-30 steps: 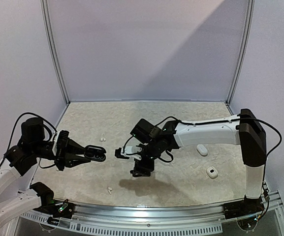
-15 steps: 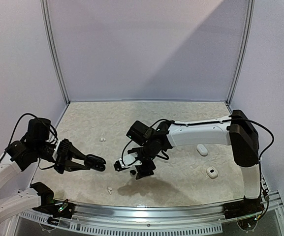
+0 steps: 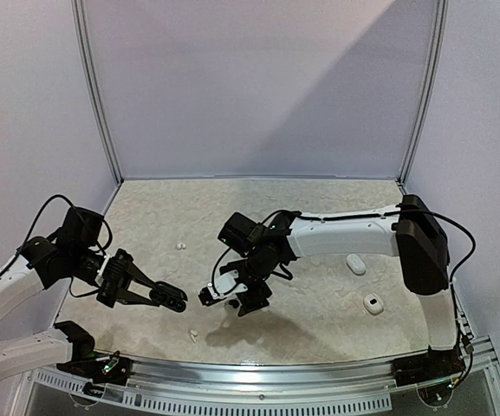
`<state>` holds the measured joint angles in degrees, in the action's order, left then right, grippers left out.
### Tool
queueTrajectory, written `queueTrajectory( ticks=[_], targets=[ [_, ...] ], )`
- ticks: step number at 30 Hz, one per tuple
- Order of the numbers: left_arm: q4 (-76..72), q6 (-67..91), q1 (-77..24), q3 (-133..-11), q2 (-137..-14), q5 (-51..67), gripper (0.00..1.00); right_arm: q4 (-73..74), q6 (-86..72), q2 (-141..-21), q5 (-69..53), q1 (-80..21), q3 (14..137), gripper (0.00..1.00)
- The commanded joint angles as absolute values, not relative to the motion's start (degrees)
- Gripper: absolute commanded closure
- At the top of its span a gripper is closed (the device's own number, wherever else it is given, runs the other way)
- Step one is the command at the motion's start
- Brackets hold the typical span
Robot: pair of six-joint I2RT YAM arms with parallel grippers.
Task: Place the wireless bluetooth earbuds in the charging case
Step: Rotate the right earbud at the center of the board.
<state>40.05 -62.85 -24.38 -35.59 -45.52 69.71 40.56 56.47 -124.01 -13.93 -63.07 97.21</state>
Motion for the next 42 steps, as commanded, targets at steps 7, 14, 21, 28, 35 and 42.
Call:
queueTrajectory(
  ticks=[7, 14, 21, 28, 35, 42],
  targets=[
    [43.8, -65.8, -25.0, -36.9, -45.4, 68.5, 1.00, 43.4, 59.0, -129.3, -15.6, -63.4, 101.8, 0.25],
    [42.8, -64.2, -25.0, -36.7, -44.8, 67.8, 1.00, 43.3, 59.1, -130.8, -15.2, -61.9, 102.3, 0.36],
    [42.2, -64.1, -25.0, -36.4, -44.8, 66.9, 1.00, 44.3, 60.2, -133.0, -16.5, -61.5, 104.7, 0.49],
    [42.3, -64.2, -25.0, -36.3, -44.3, 66.0, 1.00, 46.7, 60.6, -134.5, -17.0, -61.3, 105.8, 0.63],
    [42.3, -64.1, -25.0, -36.3, -44.3, 65.7, 1.00, 49.2, 56.9, -134.6, -17.6, -60.6, 107.1, 0.73],
    [41.8, -64.0, -25.0, -36.3, -44.5, 65.5, 1.00, 47.9, 49.5, -133.9, -19.6, -60.3, 106.8, 0.82]
  ],
)
